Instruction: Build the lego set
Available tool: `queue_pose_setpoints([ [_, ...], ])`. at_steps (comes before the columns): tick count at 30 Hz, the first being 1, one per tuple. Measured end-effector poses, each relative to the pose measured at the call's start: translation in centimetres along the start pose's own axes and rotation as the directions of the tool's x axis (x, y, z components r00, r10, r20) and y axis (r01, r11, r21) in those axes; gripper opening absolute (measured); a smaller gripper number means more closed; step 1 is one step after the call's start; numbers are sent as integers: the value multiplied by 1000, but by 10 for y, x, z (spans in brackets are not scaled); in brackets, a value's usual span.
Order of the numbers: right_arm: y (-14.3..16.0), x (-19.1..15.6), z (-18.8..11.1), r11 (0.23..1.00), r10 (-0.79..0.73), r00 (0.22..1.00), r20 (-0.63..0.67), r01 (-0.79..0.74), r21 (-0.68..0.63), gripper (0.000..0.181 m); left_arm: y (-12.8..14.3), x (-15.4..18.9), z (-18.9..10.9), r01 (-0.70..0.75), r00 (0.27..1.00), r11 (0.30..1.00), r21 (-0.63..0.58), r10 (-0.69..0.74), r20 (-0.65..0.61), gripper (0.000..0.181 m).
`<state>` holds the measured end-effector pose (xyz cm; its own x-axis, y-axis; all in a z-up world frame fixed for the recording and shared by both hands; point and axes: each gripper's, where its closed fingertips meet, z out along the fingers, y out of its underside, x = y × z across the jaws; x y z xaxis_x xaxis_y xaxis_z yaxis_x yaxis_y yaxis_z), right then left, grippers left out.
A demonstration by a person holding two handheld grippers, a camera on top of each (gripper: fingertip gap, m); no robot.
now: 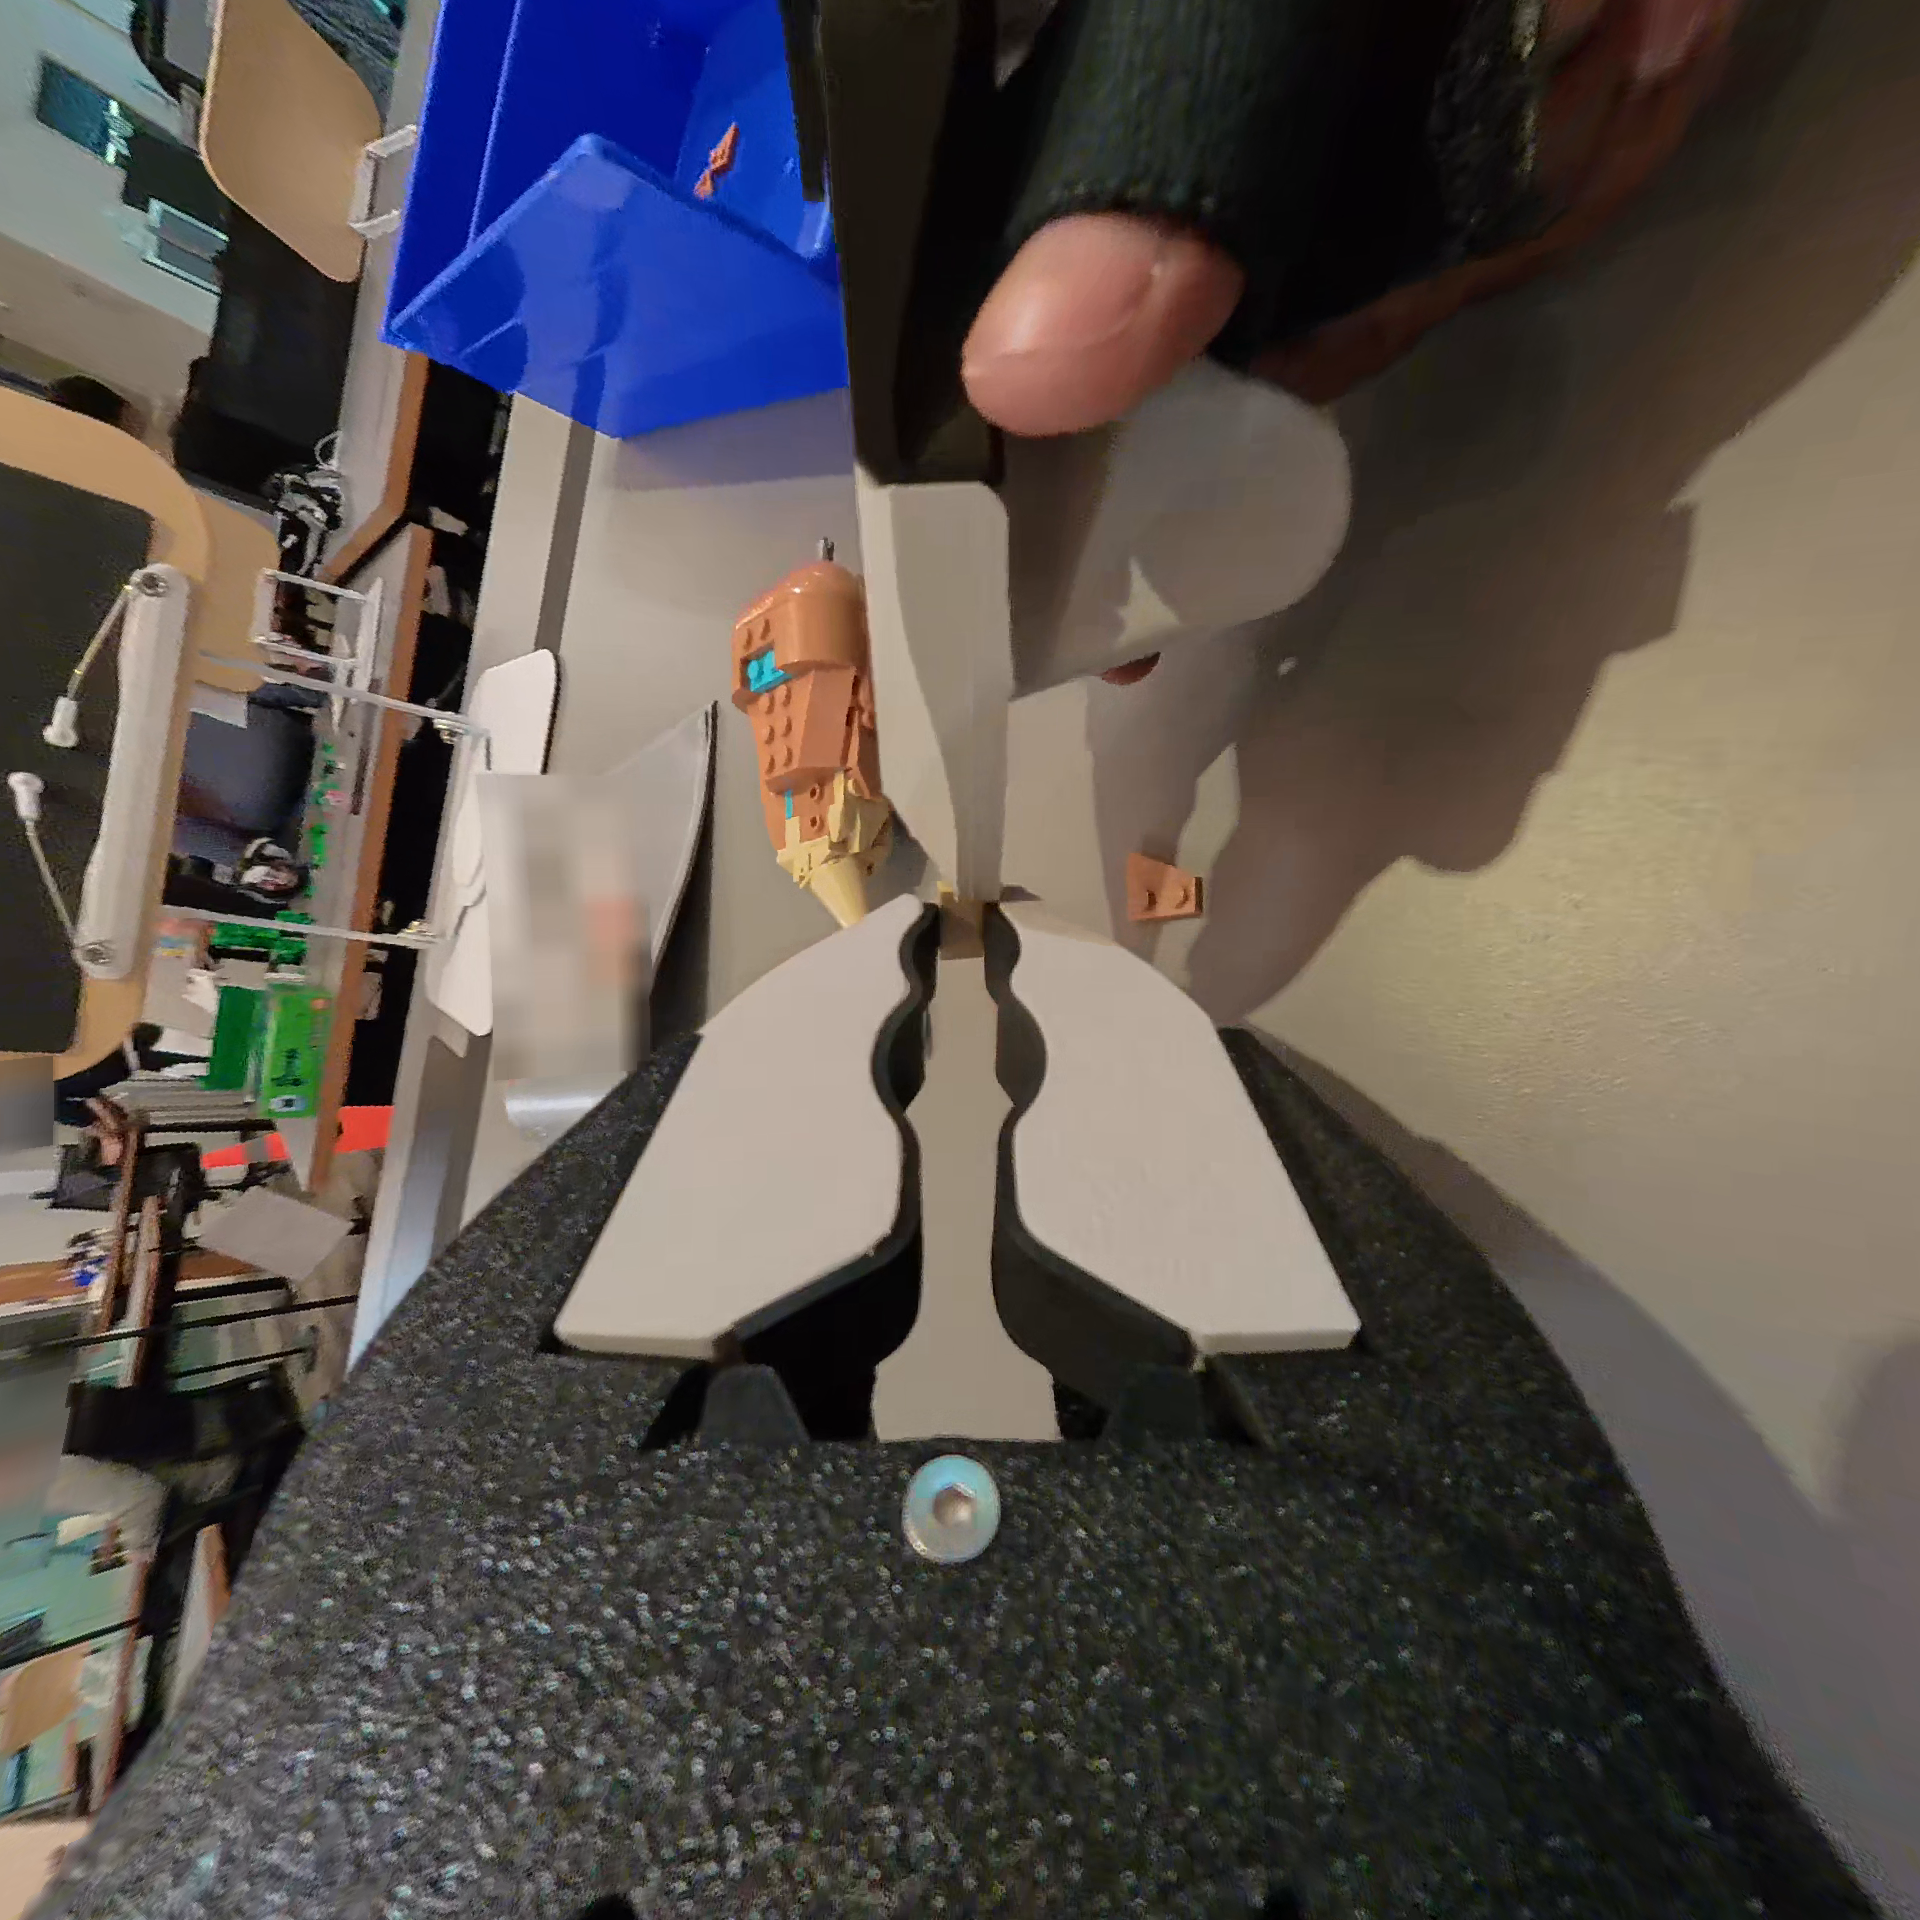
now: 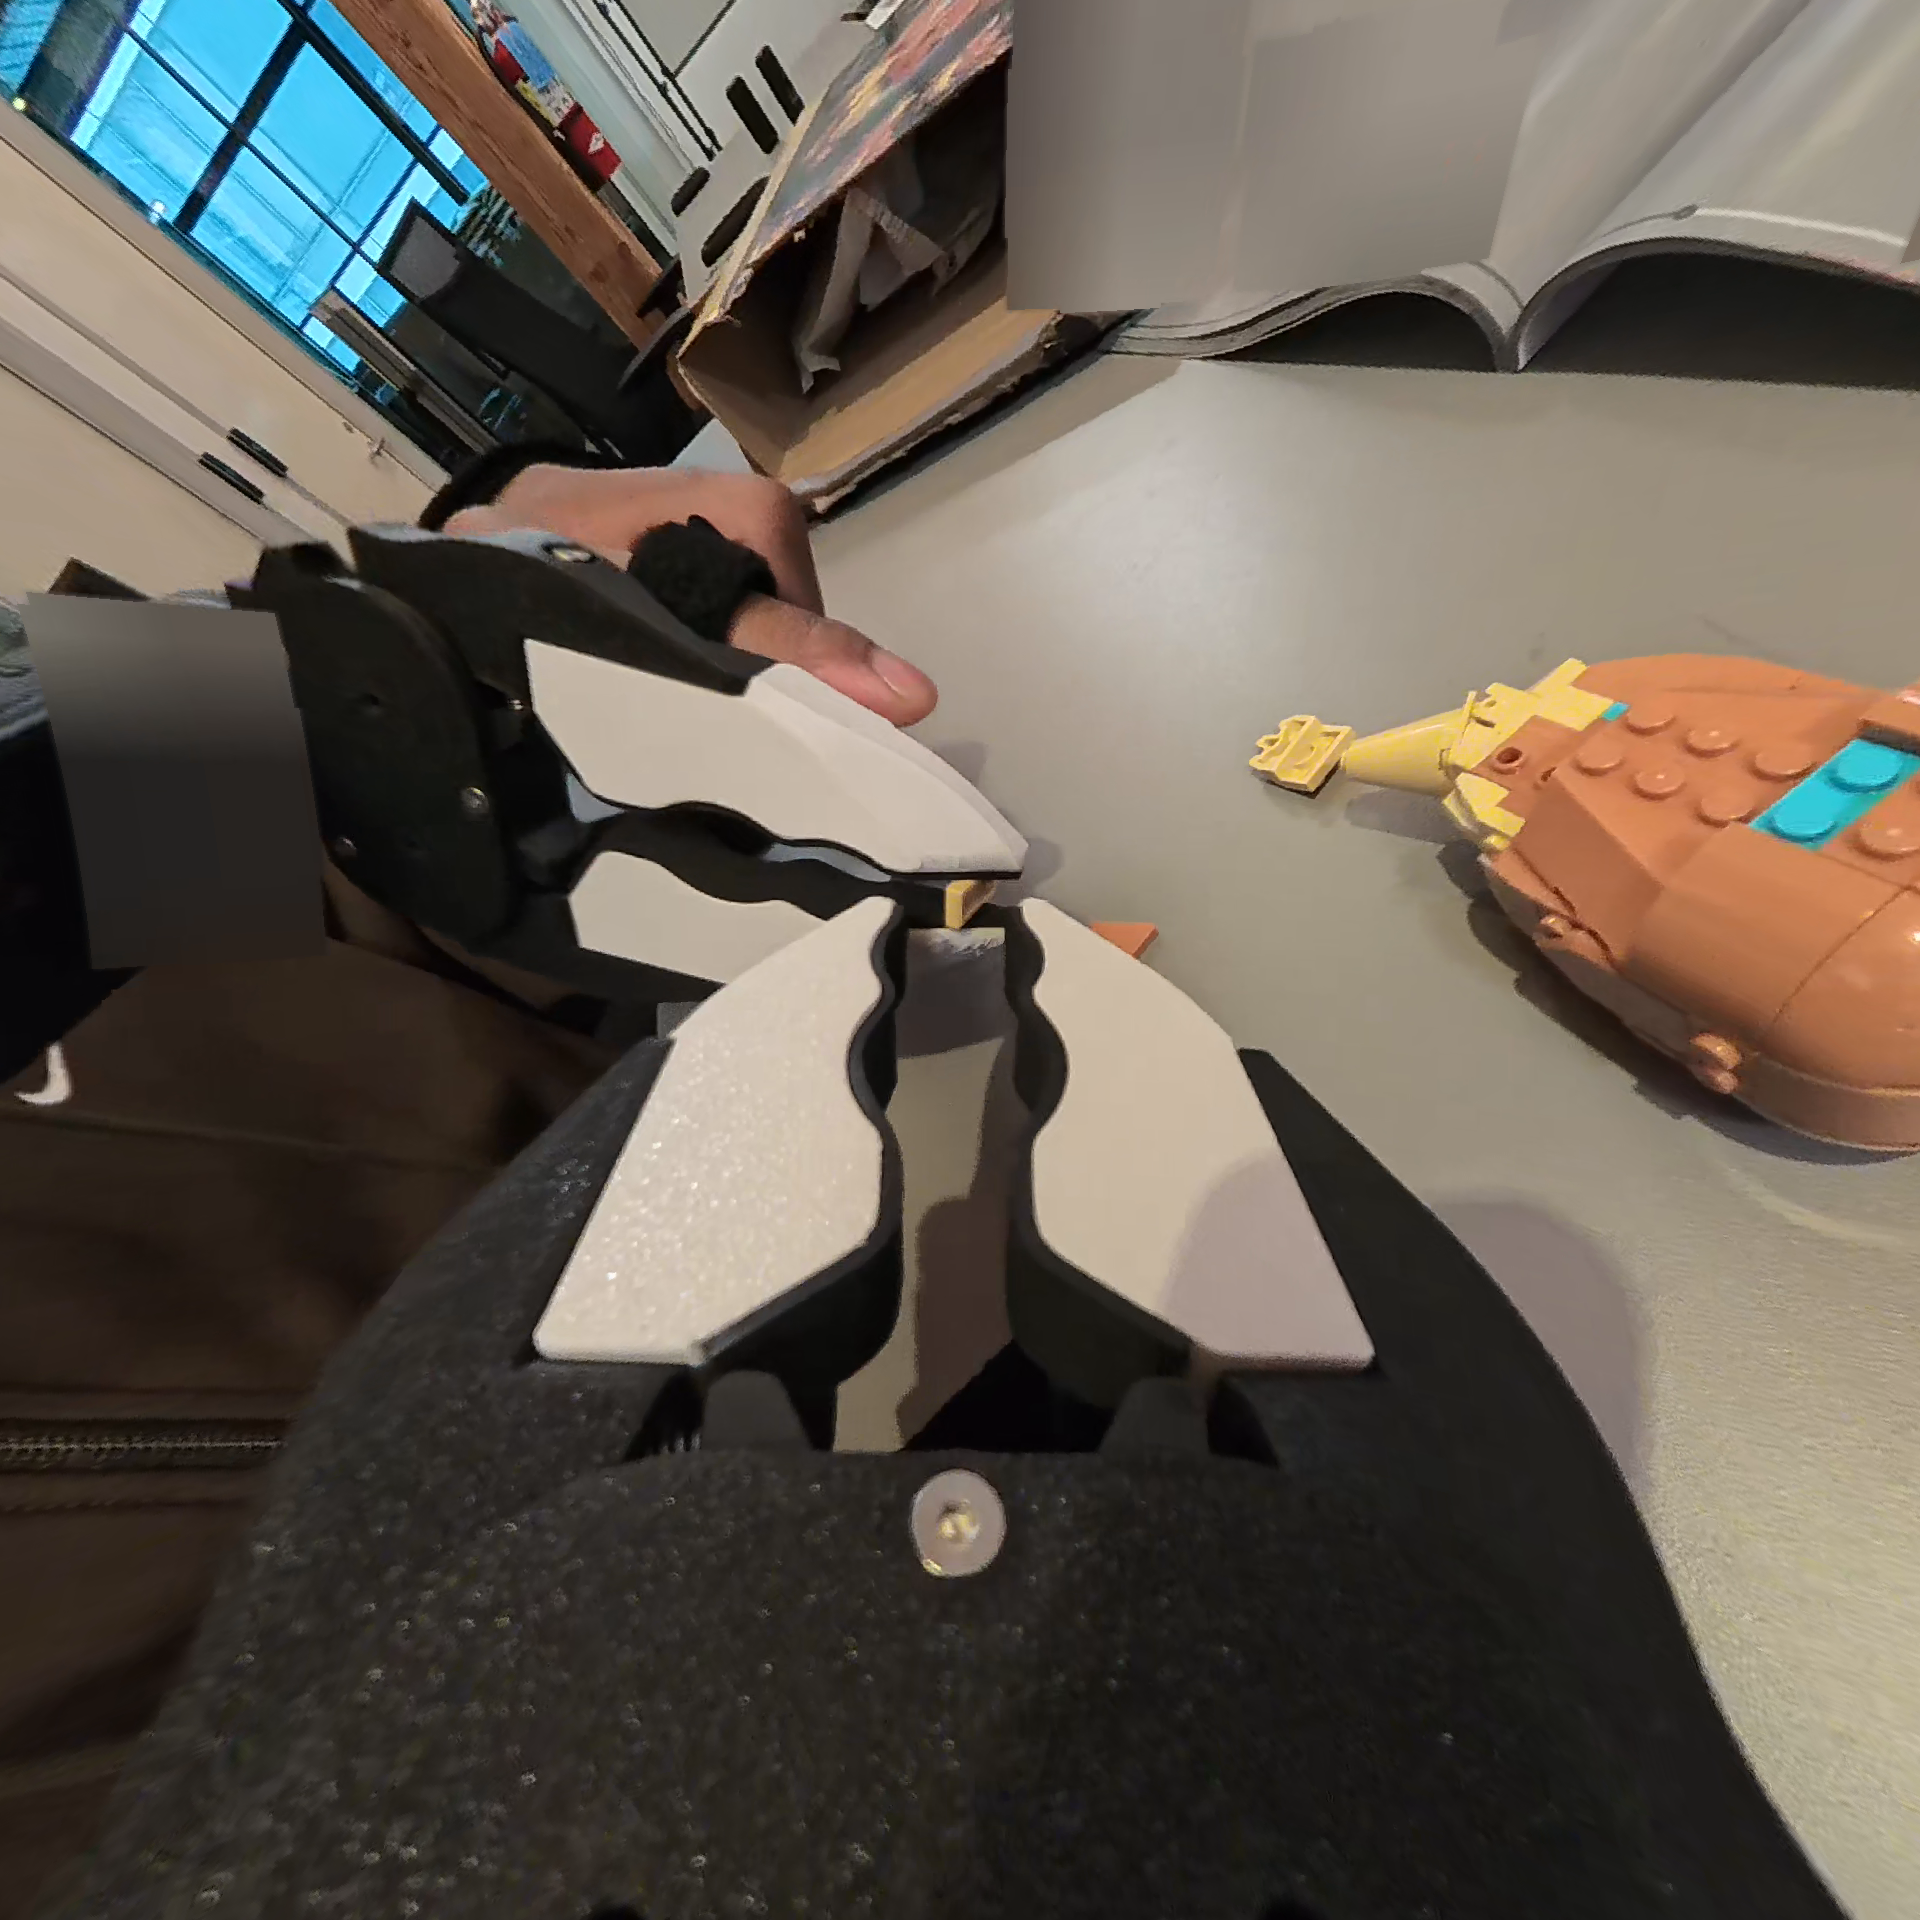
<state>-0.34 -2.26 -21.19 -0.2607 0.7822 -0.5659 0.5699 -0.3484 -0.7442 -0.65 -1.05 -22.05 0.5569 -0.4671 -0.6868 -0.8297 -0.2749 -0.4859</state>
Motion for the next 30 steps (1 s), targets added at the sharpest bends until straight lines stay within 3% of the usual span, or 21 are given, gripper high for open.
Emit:
queue_pose_setpoints([
  [16, 1, -3, -1, 1000, 15, 999, 44, -15, 9, 5, -7, 1, -2, -84, 996, 996, 38, 83, 34, 8],
  [23, -6, -1, -8, 996, 69, 994, 81, -73, 55, 3, -7, -3, -7, 13, 1000, 993, 113, -16, 23, 15],
  [30, -12, -16, -11, 979, 160, 956, 246, -185, 82, 3, -12, -6, -15, 185, 983, 934, 305, -174, -63, 21],
])
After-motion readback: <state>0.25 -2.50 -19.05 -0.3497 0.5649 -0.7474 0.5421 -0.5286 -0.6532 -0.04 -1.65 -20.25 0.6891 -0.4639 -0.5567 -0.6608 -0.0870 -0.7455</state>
